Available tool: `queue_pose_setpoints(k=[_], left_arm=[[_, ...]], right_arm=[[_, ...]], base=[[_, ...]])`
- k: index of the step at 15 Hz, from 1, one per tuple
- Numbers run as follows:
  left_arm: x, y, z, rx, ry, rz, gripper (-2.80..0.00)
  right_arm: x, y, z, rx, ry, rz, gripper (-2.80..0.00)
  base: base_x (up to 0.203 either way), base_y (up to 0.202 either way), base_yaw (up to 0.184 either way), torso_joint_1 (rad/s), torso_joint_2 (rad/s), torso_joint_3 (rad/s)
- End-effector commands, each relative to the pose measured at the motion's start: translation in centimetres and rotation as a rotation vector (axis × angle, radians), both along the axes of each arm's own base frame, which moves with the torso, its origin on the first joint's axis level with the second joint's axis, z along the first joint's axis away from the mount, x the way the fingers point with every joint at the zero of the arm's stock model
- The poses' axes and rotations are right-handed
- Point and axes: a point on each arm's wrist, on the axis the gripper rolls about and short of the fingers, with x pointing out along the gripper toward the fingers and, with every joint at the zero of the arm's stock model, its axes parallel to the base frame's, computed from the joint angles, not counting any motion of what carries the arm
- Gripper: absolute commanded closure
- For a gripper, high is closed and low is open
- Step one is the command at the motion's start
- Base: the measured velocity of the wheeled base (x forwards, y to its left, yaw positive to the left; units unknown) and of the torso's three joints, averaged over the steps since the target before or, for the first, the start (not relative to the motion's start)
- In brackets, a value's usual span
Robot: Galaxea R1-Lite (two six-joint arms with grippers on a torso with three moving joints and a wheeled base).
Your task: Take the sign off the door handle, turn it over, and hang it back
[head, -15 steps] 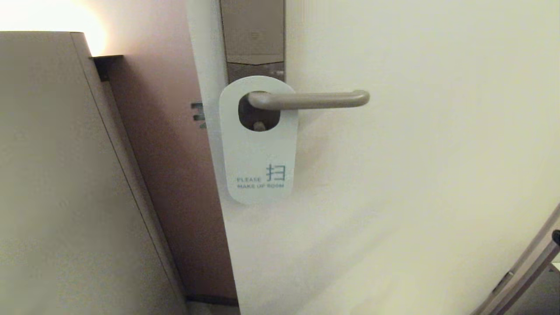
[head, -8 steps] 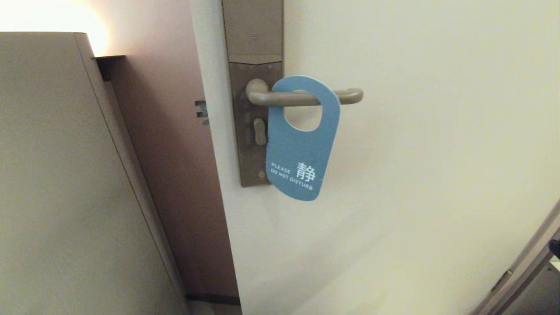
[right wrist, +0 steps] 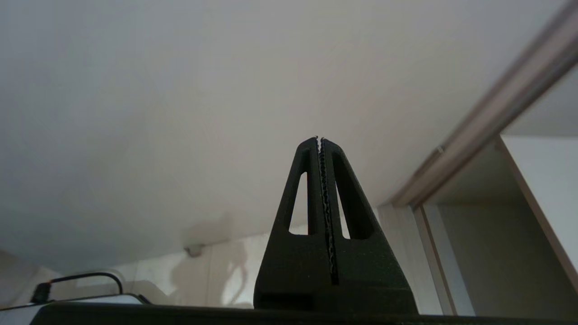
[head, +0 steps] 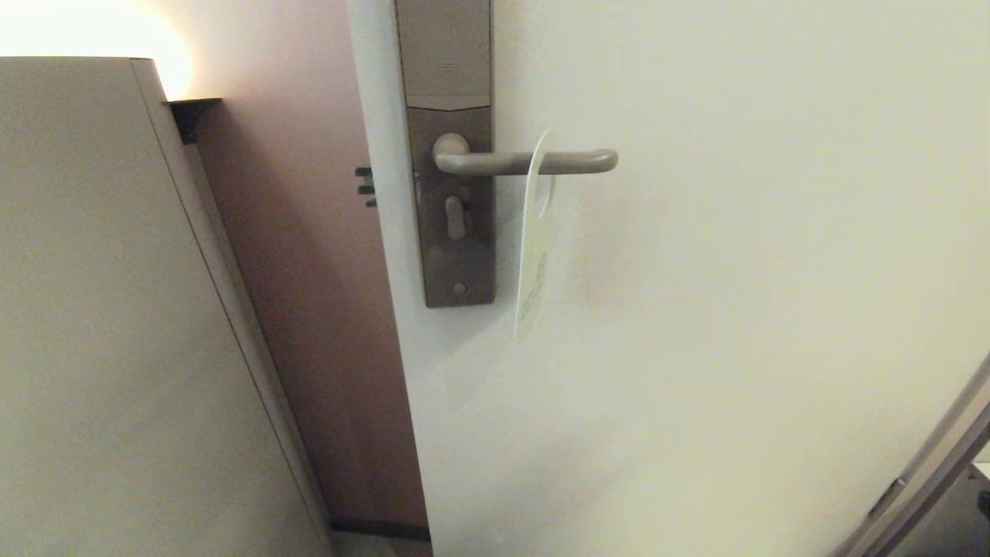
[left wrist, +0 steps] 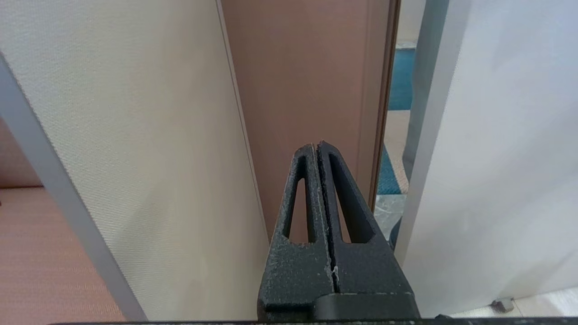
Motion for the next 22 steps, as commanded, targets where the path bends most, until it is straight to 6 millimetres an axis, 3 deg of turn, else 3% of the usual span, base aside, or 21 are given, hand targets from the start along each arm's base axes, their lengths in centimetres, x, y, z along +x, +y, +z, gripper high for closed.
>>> queue_pose_setpoints(k=[1, 12, 22], left_arm=[[0.0, 0.0, 0.0, 0.000, 0.002, 0.000, 0.00], [0.0, 0.0, 0.0, 0.000, 0.002, 0.000, 0.00], [0.0, 0.0, 0.0, 0.000, 0.002, 0.001, 0.00]], right_arm=[[-1.3, -0.3, -1.0, 0.002, -0.035, -0.037, 0.00], [-5.1, -0.4, -2.5, 0.010, -0.228, -0.123, 0.00], [-5.3, -0.4, -2.5, 0.030, -0.255, -0.094, 0.00]], base=[[0.000, 0.000, 0.000, 0.000, 0.00, 0.000], [0.000, 0.000, 0.000, 0.000, 0.00, 0.000], [0.000, 0.000, 0.000, 0.000, 0.00, 0.000]])
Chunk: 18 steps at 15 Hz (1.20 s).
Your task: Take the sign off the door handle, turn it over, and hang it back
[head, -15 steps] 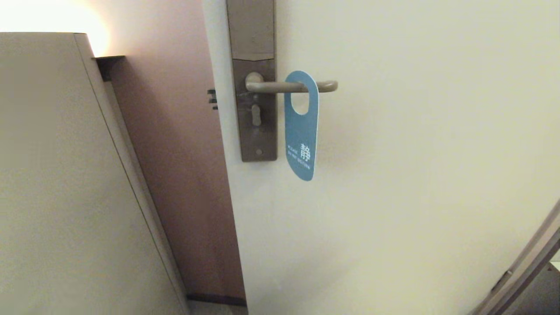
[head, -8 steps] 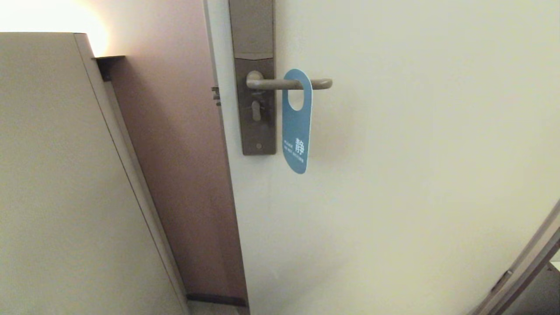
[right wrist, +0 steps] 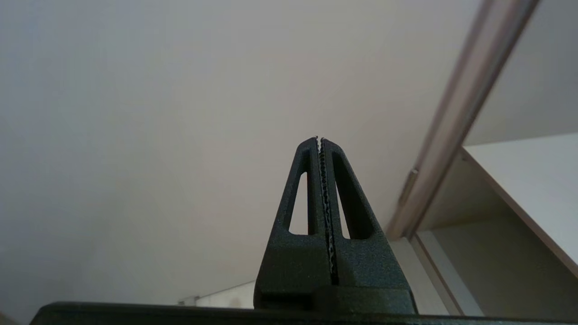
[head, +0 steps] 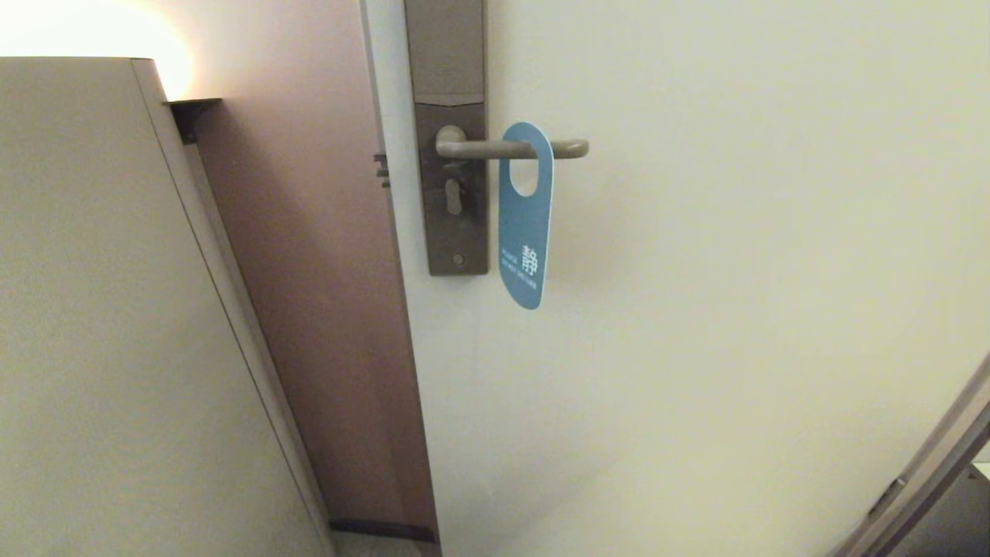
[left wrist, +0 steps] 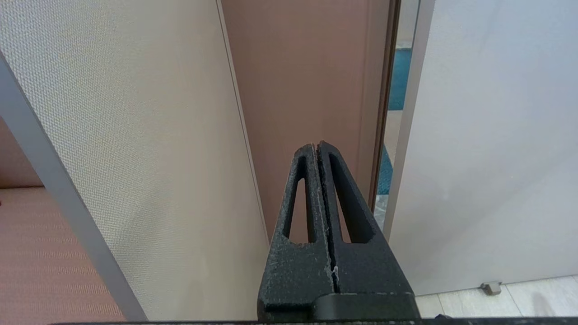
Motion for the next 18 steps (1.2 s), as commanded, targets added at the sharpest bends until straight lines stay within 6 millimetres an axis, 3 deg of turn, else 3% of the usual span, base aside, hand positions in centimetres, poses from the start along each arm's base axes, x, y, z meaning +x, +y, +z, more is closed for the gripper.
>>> queue_pose_setpoints(k=[1, 7, 10, 18], left_arm=[[0.0, 0.0, 0.0, 0.000, 0.002, 0.000, 0.00], [0.0, 0.0, 0.0, 0.000, 0.002, 0.000, 0.00], [0.0, 0.0, 0.0, 0.000, 0.002, -0.001, 0.00], [0.0, 0.0, 0.0, 0.000, 0.002, 0.000, 0.00]], right_arm=[[-0.1, 0.0, 0.0, -0.002, -0.014, 0.039, 0.00], [-1.8, 0.3, -0.5, -0.001, -0.129, 0.190, 0.00], [-2.4, 0.6, -2.0, -0.007, -0.091, 0.321, 0.00], [-2.5, 0.6, -2.0, 0.007, -0.118, 0.320, 0.00]], base=[[0.000, 0.000, 0.000, 0.000, 0.00, 0.000], [0.000, 0.000, 0.000, 0.000, 0.00, 0.000], [0.000, 0.000, 0.000, 0.000, 0.00, 0.000], [0.000, 0.000, 0.000, 0.000, 0.00, 0.000]])
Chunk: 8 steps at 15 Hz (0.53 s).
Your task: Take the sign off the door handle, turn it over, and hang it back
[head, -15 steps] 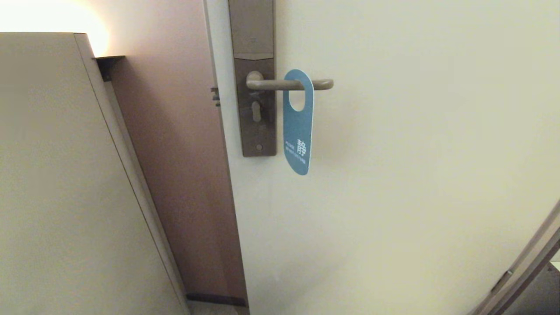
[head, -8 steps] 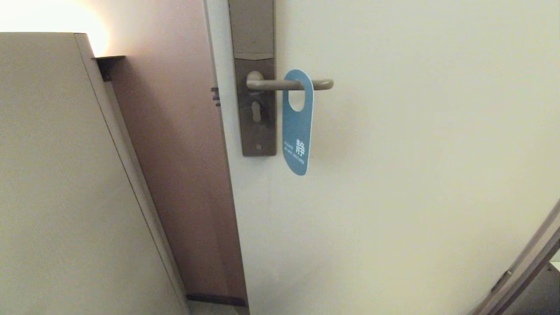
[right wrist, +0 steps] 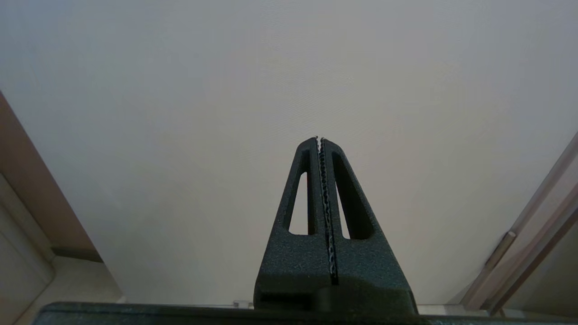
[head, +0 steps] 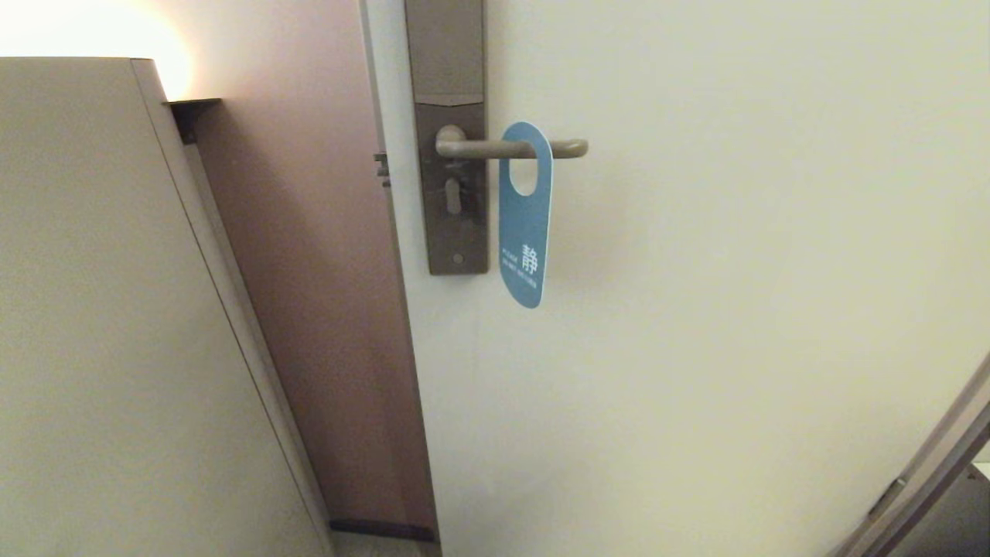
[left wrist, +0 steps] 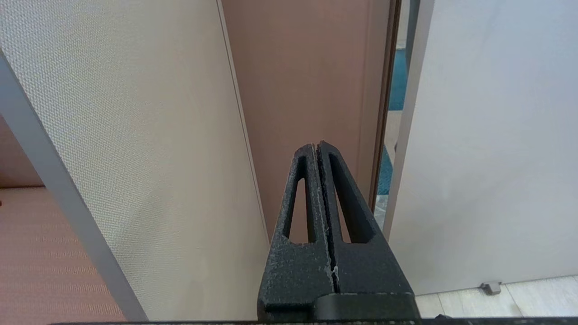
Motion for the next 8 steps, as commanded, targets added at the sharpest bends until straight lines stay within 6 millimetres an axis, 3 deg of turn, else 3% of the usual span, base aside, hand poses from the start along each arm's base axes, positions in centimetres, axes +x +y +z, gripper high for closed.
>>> queue_pose_setpoints(k=[1, 8], left_arm=[[0.01, 0.00, 0.00, 0.000, 0.002, 0.001, 0.00], [0.01, 0.00, 0.00, 0.000, 0.002, 0.000, 0.00]], right_arm=[[-0.01, 0.00, 0.00, -0.006, -0.002, 0.000, 0.00], [-0.03, 0.01, 0.03, -0.027, 0.000, 0.003, 0.00]], base=[[0.000, 0.000, 0.000, 0.000, 0.00, 0.000], [0.000, 0.000, 0.000, 0.000, 0.00, 0.000]])
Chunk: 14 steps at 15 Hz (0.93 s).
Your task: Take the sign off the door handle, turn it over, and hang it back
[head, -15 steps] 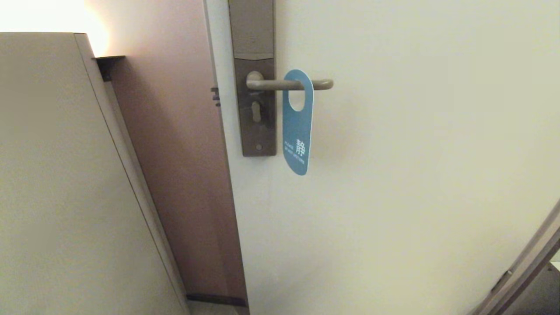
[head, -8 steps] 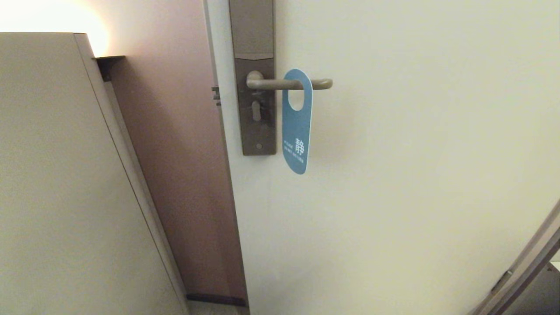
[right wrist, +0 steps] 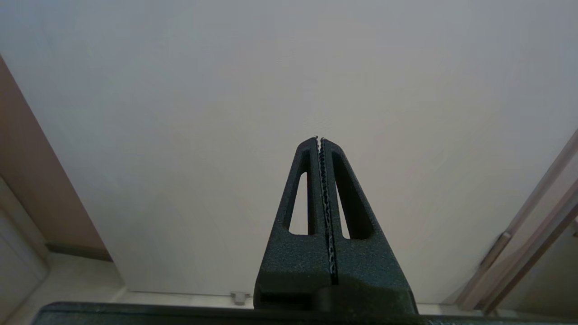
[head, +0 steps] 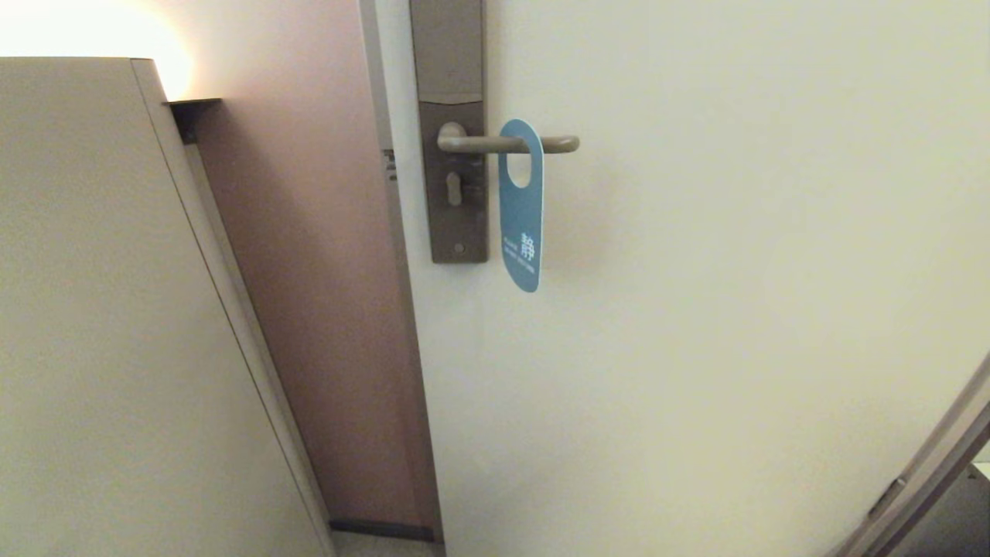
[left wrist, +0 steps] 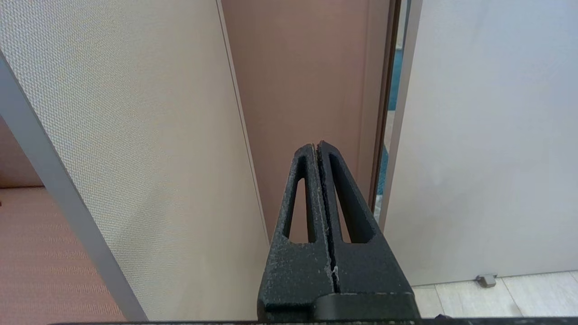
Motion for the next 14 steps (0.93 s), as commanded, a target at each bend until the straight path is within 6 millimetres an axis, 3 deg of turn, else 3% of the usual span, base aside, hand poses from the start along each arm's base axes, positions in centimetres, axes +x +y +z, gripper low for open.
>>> queue_pose_setpoints(k=[1, 6, 10, 14], left_arm=[[0.0, 0.0, 0.0, 0.000, 0.002, 0.000, 0.00], [0.0, 0.0, 0.0, 0.000, 0.002, 0.000, 0.00], [0.0, 0.0, 0.0, 0.000, 0.002, 0.001, 0.00], [0.0, 0.0, 0.0, 0.000, 0.002, 0.000, 0.00]], right_arm=[[0.0, 0.0, 0.0, -0.011, -0.002, 0.004, 0.00], [-0.2, 0.0, 0.5, -0.037, 0.011, 0.011, 0.00], [0.0, 0.1, 2.9, -0.019, 0.059, 0.054, 0.00], [2.4, 0.1, 5.9, -0.022, 0.197, 0.080, 0.00]], base=[[0.000, 0.000, 0.000, 0.000, 0.00, 0.000], [0.000, 0.000, 0.000, 0.000, 0.00, 0.000], [0.000, 0.000, 0.000, 0.000, 0.00, 0.000], [0.000, 0.000, 0.000, 0.000, 0.00, 0.000]])
